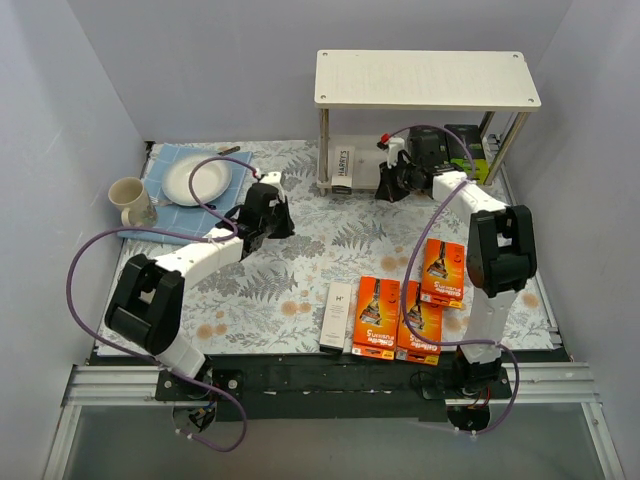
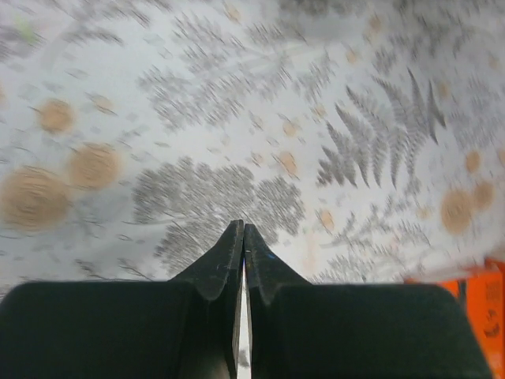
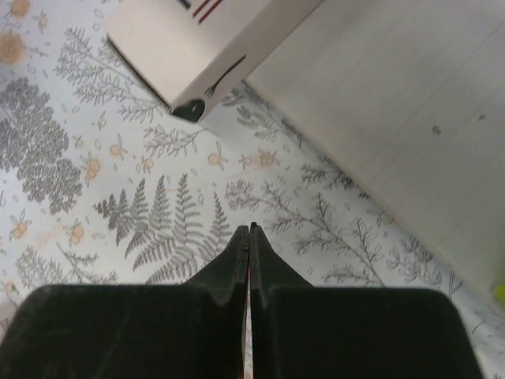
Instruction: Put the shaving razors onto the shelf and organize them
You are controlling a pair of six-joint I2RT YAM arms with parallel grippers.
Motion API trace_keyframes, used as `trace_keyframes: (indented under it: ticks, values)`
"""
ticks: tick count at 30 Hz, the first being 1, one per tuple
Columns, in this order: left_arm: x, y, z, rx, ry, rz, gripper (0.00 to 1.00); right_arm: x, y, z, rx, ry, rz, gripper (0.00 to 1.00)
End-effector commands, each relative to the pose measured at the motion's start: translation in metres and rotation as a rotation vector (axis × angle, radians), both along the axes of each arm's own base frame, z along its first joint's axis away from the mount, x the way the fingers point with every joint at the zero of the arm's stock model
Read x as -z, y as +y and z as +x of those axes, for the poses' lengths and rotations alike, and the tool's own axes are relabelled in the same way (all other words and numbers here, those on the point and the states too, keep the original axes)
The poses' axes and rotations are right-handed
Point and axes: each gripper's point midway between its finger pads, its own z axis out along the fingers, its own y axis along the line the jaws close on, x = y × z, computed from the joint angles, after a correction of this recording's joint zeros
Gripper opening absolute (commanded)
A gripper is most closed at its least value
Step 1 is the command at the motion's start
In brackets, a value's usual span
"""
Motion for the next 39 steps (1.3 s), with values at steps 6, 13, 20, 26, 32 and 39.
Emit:
trace_keyframes:
  ticks: [6, 13, 20, 26, 32, 39]
  values:
    - [-0.009, -0.07, -0.01, 0.272, -0.018, -0.247, 0.0, -0.011, 0.025, 0.065, 0.095, -0.119, 0.027, 0.01]
    - [-0.019, -0.1, 0.028, 0.299, -0.089, -0.337, 0.0, -0.001, 0.032, 0.107, 0.17, -0.137, 0.045, 0.01]
    - [-0.022, -0.132, 0.078, 0.277, -0.126, -0.416, 0.0, 0.009, 0.038, 0.144, 0.225, -0.177, 0.071, 0.01]
    - [-0.019, -0.151, 0.105, 0.27, -0.139, -0.447, 0.0, 0.014, 0.047, 0.146, 0.249, -0.149, 0.112, 0.01]
    - [-0.016, -0.156, 0.123, 0.242, -0.16, -0.444, 0.0, 0.018, 0.058, 0.147, 0.248, -0.137, 0.137, 0.01]
    - [-0.015, -0.148, 0.139, 0.16, -0.183, -0.423, 0.0, 0.016, 0.067, 0.151, 0.252, -0.138, 0.164, 0.01]
